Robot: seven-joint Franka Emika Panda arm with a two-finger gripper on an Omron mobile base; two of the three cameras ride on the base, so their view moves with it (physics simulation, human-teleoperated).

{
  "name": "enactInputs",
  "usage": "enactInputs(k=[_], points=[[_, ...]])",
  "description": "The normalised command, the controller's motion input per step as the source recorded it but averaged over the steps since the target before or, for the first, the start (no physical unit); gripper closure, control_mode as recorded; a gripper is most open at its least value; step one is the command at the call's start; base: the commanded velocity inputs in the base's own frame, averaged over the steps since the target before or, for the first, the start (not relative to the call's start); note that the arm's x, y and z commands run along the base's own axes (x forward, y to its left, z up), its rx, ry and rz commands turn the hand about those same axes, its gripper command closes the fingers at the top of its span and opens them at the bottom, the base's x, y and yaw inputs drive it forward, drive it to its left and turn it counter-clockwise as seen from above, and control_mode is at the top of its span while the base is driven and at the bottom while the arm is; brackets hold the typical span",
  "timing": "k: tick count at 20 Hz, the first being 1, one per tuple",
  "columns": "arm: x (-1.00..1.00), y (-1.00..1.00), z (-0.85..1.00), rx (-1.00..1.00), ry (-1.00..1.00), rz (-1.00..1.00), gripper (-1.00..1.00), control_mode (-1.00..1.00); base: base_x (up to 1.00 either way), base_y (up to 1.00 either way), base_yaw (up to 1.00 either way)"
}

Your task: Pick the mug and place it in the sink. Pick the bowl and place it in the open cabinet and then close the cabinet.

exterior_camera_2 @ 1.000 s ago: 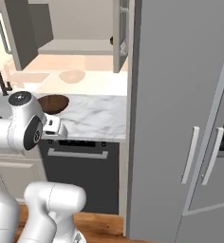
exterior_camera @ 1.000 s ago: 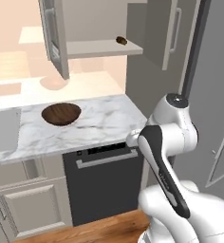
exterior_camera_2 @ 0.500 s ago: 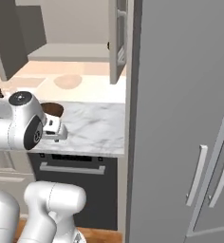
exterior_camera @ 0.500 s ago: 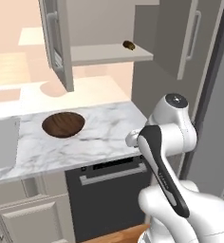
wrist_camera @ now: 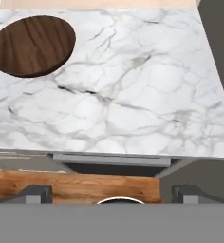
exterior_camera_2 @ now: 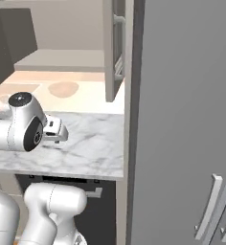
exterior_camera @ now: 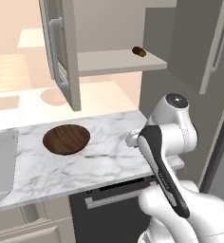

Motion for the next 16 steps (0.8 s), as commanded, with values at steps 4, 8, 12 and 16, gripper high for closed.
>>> enactInputs(k=[4, 8, 12, 16], points=[[0.0, 0.0, 0.0, 0.0, 0.0, 0.0, -1.0, 1.0, 0.76, 0.01, 0.0], [0.0, 0.0, 0.0, 0.0, 0.0, 0.0, -1.0, 1.0, 0.72, 0.1, 0.0], [0.0, 0.0, 0.0, 0.0, 0.0, 0.0, -1.0, 1.0, 0.77, 0.06, 0.0], [0.0, 0.0, 0.0, 0.0, 0.0, 0.0, -1.0, 1.0, 0.61, 0.08, 0.0]])
